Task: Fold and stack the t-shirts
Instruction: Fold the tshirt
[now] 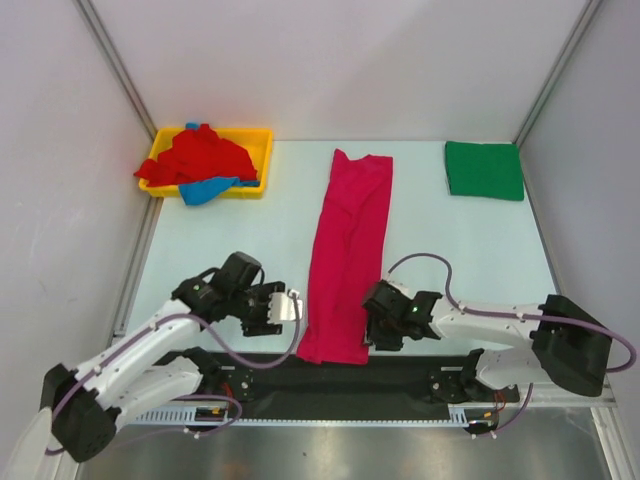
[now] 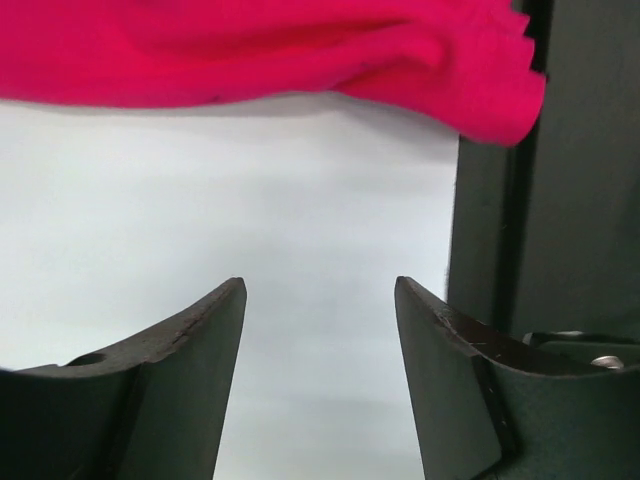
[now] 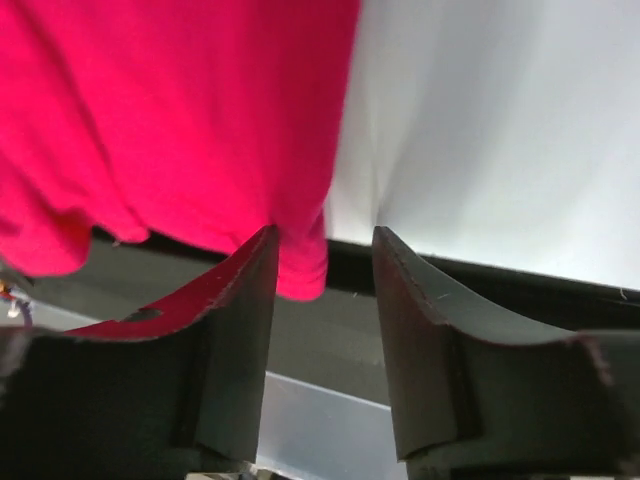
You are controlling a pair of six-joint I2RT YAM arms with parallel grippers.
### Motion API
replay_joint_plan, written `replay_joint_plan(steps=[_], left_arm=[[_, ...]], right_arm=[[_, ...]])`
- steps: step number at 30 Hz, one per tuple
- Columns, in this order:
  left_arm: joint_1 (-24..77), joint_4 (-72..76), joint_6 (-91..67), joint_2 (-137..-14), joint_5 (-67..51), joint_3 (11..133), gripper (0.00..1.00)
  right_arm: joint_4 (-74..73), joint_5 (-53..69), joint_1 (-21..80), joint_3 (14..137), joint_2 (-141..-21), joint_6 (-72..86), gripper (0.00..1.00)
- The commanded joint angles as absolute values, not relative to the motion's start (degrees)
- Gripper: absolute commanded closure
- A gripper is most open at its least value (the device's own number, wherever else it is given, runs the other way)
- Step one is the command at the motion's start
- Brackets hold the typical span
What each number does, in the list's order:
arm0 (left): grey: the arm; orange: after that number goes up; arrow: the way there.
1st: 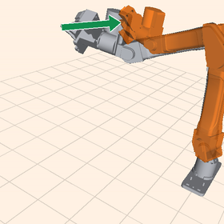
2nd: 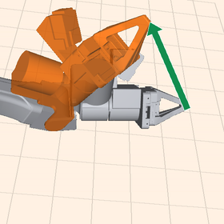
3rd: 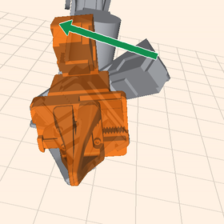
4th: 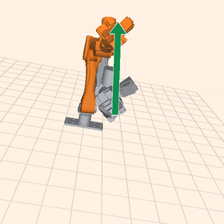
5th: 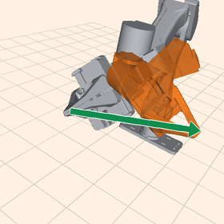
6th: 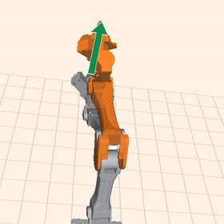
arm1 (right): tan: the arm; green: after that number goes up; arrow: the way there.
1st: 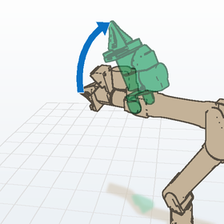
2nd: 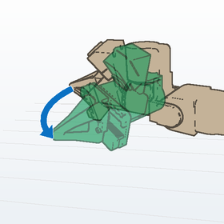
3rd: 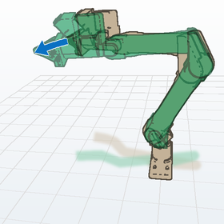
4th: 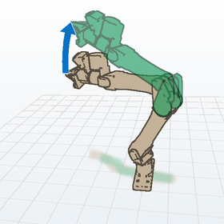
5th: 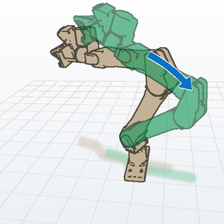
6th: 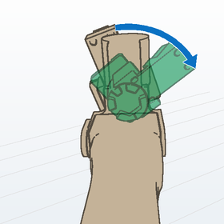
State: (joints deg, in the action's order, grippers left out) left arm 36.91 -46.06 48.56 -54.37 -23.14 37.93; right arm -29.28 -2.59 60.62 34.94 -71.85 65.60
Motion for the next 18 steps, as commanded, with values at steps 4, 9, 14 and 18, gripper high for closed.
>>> replay_joint_plan(steps=[4,9,14,18], left_arm=[[39.98,-39.22,63.46,-47.02,-26.97,34.02,0.31],[44.81,-36.47,64.85,-49.83,-30.66,31.83,0.33],[53.69,-28.22,71.17,-51.06,-27.69,28.39,0.3],[58.0,-23.75,74.7,-58.51,-26.81,29.44,0.28]], right_arm=[[-20.04,-1.32,60.91,34.98,-75.75,69.35,0.67],[-20.73,1.32,58.37,31.38,-74.45,71.1,1.0],[-28.64,0.61,53.18,28.39,-64.62,68.03,1.0],[-29.1,1.23,51.59,26.9,-62.58,66.88,1.0]])
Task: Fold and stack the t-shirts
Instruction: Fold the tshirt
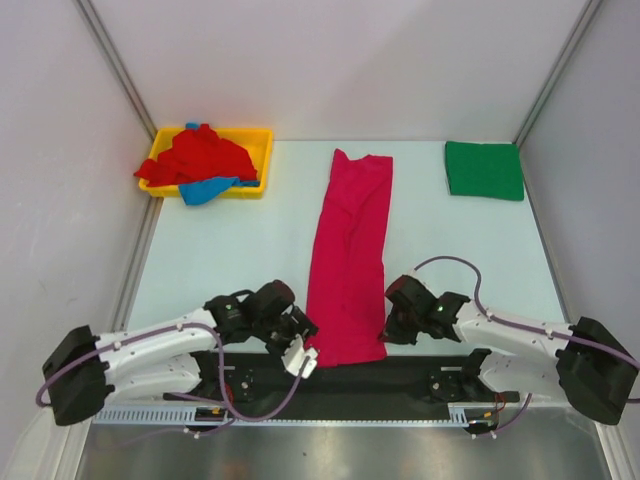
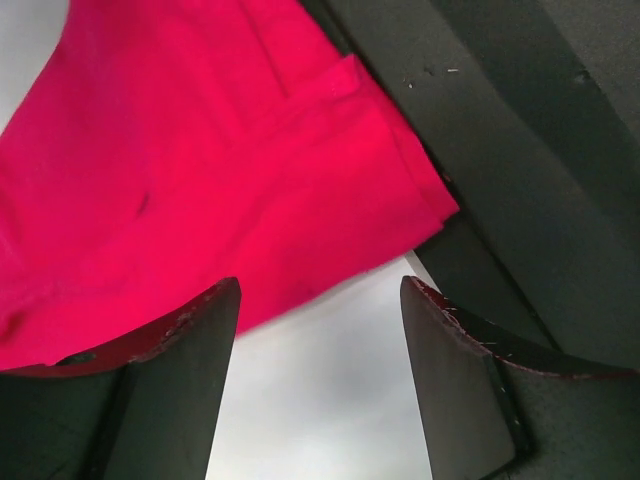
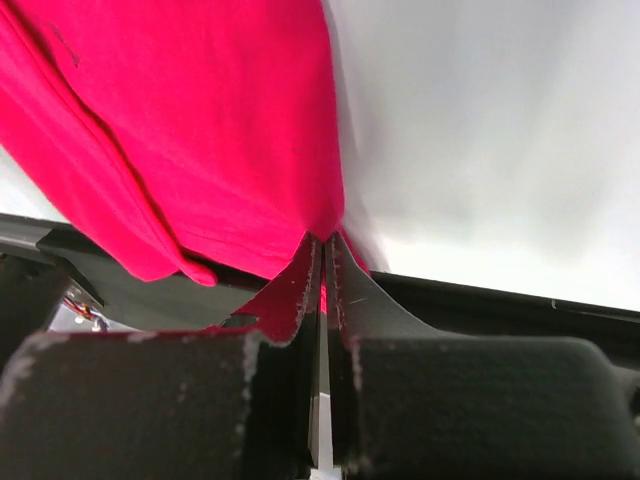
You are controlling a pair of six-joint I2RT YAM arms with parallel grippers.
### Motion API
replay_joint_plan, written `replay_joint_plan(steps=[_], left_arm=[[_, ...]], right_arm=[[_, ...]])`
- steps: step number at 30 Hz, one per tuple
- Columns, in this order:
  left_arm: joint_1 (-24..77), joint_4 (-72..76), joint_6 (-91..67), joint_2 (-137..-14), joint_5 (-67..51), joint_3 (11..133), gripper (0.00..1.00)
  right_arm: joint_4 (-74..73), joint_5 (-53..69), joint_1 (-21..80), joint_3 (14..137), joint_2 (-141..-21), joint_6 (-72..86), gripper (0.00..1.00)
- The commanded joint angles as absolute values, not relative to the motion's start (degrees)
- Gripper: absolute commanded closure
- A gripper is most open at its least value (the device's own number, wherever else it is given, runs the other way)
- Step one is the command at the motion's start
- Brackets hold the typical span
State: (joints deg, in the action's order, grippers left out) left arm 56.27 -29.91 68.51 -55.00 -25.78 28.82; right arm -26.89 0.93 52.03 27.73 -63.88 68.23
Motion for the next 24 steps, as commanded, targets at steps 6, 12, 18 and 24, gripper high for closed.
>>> replay_joint_plan(steps=[6,12,18,24], left_arm=[[60.2,-29.96,90.66,-60.47,-26.2,26.21,0.32],[61.78,-23.66,92.73,-60.73,-26.19,22.5,0.34],[63.02,-16.61,92.36,-64.69,-25.13,21.71,0.42],[65.04,-14.42,89.84,-64.25,-25.84,20.65,0.61]], right_arm=[[-25.59,2.55,51.59,25.31,-63.99,67.94,1.0],[-24.17,4.74,52.21,25.31,-65.47,67.5,0.61],[-26.72,4.57,55.8,24.96,-65.74,68.38,0.59],[-27.6,5.45,56.51,22.33,-64.16,69.17,0.7]])
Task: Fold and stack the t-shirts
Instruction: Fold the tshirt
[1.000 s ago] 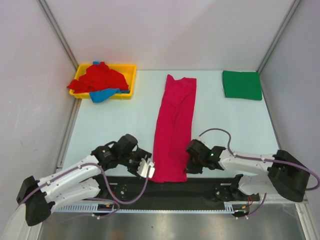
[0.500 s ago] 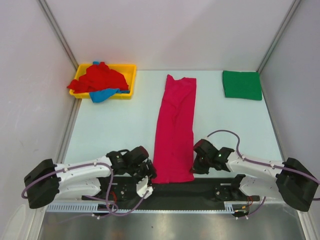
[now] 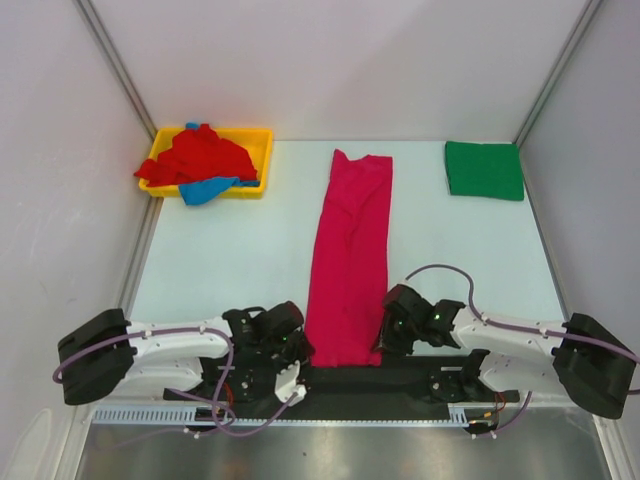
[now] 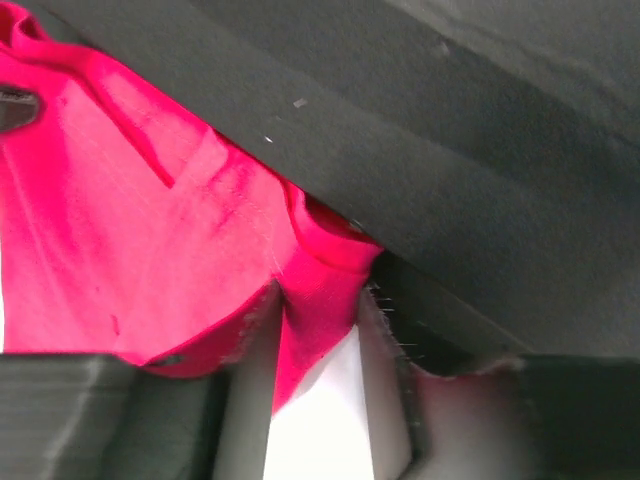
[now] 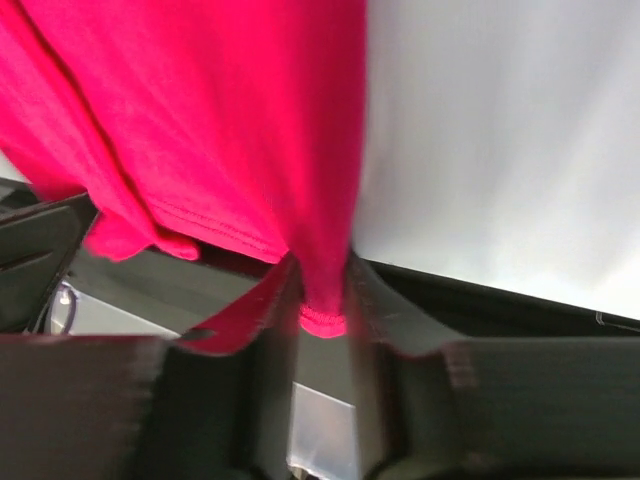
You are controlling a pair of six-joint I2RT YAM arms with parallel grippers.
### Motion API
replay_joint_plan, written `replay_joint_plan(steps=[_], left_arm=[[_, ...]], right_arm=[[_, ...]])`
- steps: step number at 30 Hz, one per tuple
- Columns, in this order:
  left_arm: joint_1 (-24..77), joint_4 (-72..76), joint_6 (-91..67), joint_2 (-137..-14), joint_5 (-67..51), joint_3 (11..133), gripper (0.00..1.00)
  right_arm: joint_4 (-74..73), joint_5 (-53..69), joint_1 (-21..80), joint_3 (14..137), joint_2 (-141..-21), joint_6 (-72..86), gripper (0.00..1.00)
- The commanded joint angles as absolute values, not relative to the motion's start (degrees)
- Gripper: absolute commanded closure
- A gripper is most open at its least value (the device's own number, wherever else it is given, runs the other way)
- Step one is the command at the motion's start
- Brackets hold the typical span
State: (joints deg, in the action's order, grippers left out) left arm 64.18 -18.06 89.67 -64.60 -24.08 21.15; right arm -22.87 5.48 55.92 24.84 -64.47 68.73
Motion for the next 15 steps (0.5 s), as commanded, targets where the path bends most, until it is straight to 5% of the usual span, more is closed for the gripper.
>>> replay_joint_plan(steps=[1,4,5,15], left_arm=[[65.13,-13.98,89.39,-64.42,-25.75,20.74,0.73],[65.13,-13.09,86.58,-63.81,-24.61,21.79,1.0],[65.13,-14.75,85.35,-63.55,-24.61,23.36,1.0],[52.84,-26.1,61.71,-64.85,-33.83,39.8,1.0]], right_arm=[[-27.68,5.45,56.51,22.15,-63.81,69.17,0.75],[-27.16,5.89,56.08,22.85,-62.49,69.17,0.93],[-27.33,6.15,55.99,23.2,-62.32,68.91,1.0],[-32.52,13.44,40.19,31.01,-58.52,59.98,1.0]])
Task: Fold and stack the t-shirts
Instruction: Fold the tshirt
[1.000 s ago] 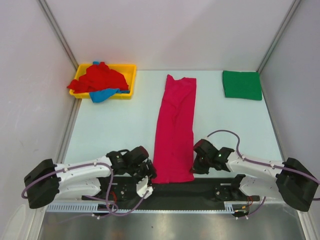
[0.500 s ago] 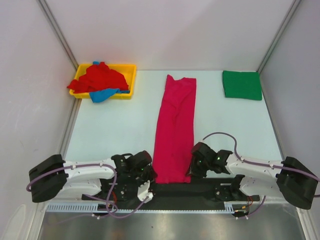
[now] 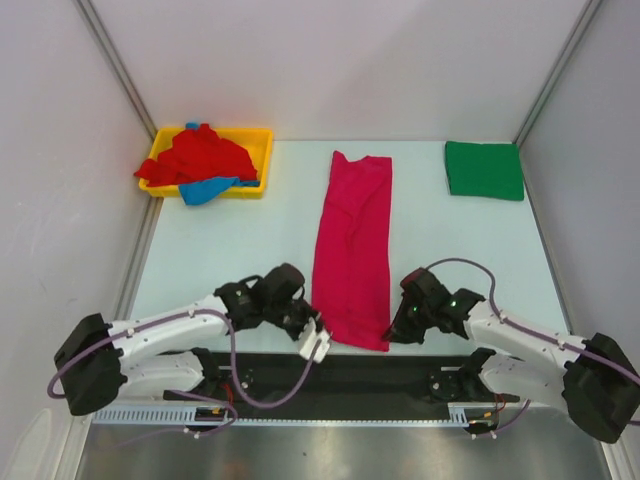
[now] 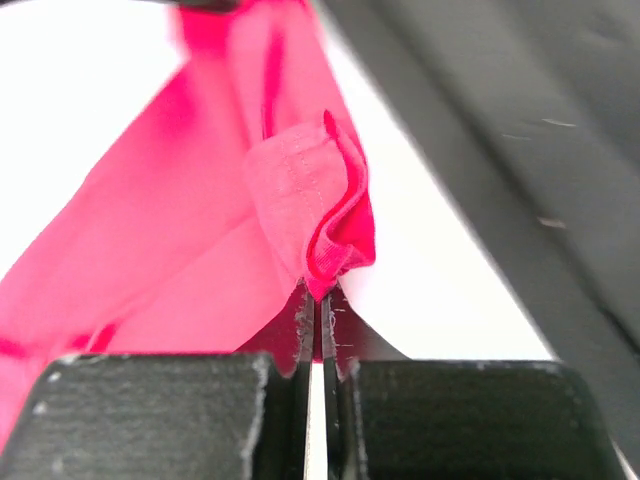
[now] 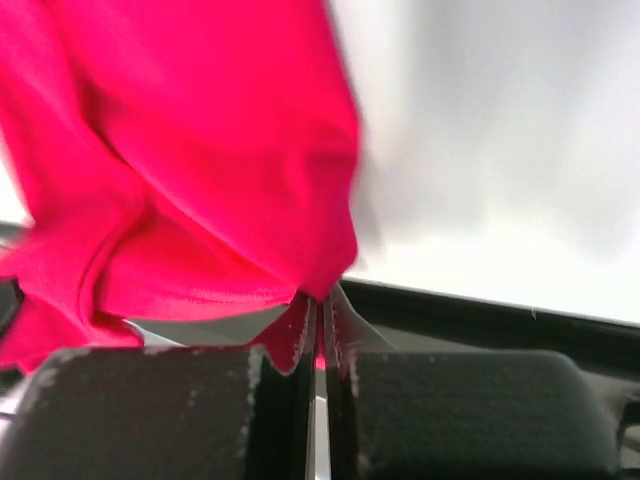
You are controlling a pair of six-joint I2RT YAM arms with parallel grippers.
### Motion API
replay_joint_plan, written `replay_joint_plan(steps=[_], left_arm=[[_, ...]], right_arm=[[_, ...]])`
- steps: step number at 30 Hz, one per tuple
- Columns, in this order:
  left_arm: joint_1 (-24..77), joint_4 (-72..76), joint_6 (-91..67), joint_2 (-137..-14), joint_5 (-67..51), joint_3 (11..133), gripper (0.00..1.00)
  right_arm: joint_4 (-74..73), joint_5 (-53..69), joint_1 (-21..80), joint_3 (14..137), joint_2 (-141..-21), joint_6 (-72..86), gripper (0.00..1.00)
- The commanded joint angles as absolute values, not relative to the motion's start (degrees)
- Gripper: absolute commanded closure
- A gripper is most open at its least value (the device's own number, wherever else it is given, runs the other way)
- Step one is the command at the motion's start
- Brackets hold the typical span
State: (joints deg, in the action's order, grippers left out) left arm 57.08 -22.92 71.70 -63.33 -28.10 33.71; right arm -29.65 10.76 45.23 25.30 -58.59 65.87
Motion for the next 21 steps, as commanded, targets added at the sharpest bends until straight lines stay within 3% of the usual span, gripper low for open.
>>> replay_joint_plan(steps=[1,10,21], left_arm=[[50.13,-26.36,60.22,-65.91,-35.32,41.38,1.0],[35.44,-27.51,46.76,-86.47,-38.85,62.74,1.0],[28.57,-23.47,42.8,-105.63,-36.83,81.38,1.0]], right_arm=[[-32.78,14.23,37.73,32.5,-59.58,58.29,1.0],[-31.21,19.51,21.11,53.25,-80.92,39.04,1.0],[-27.6,25.4,12.4,71.27,-103.78,34.54,1.0]])
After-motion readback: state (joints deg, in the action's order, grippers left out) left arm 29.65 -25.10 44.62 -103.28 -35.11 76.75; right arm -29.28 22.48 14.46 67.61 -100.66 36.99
